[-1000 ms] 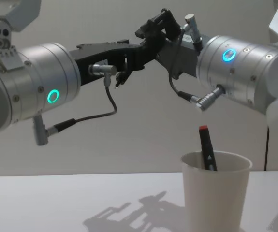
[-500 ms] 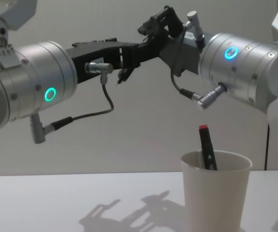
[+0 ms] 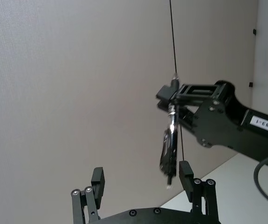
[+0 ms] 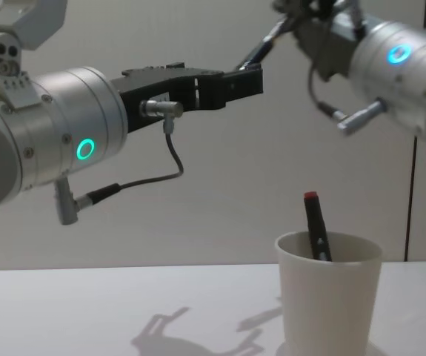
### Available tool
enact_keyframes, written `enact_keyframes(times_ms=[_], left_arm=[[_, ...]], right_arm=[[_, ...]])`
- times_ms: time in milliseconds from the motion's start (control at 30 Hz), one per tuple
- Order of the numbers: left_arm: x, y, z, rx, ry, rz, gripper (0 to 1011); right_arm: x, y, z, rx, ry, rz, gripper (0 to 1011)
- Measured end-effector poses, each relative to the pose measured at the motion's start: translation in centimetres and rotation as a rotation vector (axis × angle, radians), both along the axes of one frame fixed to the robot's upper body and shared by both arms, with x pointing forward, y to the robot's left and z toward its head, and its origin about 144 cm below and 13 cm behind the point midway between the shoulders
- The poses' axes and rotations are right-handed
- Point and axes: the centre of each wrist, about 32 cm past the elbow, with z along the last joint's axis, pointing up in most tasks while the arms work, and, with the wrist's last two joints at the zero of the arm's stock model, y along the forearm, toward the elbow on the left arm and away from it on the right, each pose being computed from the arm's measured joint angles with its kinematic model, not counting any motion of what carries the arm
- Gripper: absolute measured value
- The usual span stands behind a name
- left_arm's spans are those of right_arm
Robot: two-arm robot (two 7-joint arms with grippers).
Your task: Place the pen into the pen holder.
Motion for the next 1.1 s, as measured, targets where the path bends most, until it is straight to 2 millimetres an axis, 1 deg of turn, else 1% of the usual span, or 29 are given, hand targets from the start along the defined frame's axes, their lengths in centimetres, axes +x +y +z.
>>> enact_keyframes(times_ms=[300,400,500,600,633,700,833,967,1100], left_arm=[[0.0,0.0,0.0,0.0,-0.001,0.003,1004],[0.0,0.1,0.0,0.0,-0.001,0.004,1003],[0.0,0.1,0.0,0.0,-0.001,0.004,1004],[0.0,0.1,0.0,0.0,-0.001,0.005,1003],[0.0,0.1,0.0,0.0,-0.001,0.005,1003],[0.0,0.1,0.0,0.0,-0.001,0.006,1004],[0.0,0.1,0.0,0.0,-0.001,0.006,1003],[0.0,0.1,0.0,0.0,-0.001,0.006,1003],[0.0,0.1,0.0,0.0,-0.001,0.006,1003]], right_arm=[[-0.1,-2.0,-0.3,0.057,-0.02,-0.12,131],[-0.3,-3.2,-0.9,0.063,-0.019,-0.176,131],[-0.6,-4.0,-1.2,0.06,-0.018,-0.208,131],[-1.2,-5.1,-1.9,0.039,-0.019,-0.251,131],[-1.2,-5.1,-1.9,0.039,-0.019,-0.251,131],[-1.8,-5.9,-2.5,0.012,-0.02,-0.276,131],[-2.5,-6.7,-3.0,-0.019,-0.02,-0.29,131],[-3.6,-7.5,-3.4,-0.07,-0.034,-0.292,131],[-4.5,-7.9,-3.6,-0.116,-0.053,-0.278,131]])
